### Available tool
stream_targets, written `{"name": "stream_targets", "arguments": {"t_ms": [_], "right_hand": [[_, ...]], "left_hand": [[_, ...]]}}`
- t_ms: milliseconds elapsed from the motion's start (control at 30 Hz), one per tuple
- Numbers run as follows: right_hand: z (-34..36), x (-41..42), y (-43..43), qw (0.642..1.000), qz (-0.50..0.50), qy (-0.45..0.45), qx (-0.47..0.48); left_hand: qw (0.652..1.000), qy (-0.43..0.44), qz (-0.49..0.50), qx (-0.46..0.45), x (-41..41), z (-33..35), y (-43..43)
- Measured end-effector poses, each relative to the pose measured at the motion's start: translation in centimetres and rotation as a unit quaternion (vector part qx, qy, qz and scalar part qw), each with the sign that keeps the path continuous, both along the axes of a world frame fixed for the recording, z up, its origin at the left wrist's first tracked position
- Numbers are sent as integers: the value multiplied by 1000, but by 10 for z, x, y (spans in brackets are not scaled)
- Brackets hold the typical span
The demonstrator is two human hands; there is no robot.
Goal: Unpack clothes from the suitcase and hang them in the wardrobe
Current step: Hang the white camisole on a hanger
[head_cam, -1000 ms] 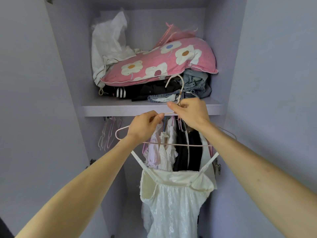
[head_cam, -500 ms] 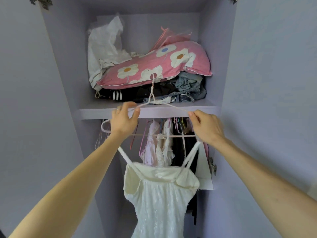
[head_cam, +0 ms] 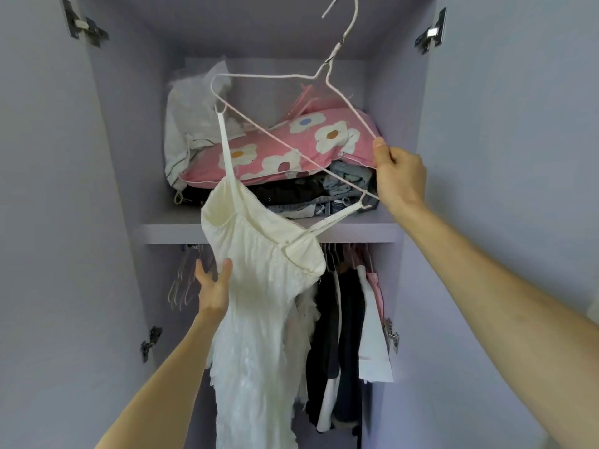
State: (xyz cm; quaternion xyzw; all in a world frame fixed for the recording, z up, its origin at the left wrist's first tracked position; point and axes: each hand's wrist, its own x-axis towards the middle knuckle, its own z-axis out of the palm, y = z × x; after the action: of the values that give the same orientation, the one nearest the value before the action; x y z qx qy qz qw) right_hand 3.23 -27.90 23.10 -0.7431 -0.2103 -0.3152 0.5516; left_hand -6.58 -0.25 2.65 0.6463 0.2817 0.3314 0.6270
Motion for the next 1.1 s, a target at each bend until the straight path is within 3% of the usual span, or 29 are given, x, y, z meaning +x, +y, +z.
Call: {"name": "stream_targets", "arguments": {"t_ms": [133, 267, 533, 667, 900, 1100], "right_hand": [[20, -4, 1, 999, 1, 0, 49], [39, -7, -3, 995, 4, -7, 101], [67, -16, -21, 988, -25, -12, 150], [62, -1, -43, 986, -71, -13, 152], [19, 13, -37, 991, -92, 19, 100], [-55, 19, -38, 991, -107, 26, -75]], "left_hand": [[990, 109, -60, 61, 10, 12, -3], [933, 289, 4, 216, 26, -3, -28], [942, 253, 167, 144, 46, -4, -18], [935, 318, 56, 144, 53, 10, -2], [973, 217, -37, 62, 56, 15, 24], [987, 145, -73, -22, 72, 36, 53]]}}
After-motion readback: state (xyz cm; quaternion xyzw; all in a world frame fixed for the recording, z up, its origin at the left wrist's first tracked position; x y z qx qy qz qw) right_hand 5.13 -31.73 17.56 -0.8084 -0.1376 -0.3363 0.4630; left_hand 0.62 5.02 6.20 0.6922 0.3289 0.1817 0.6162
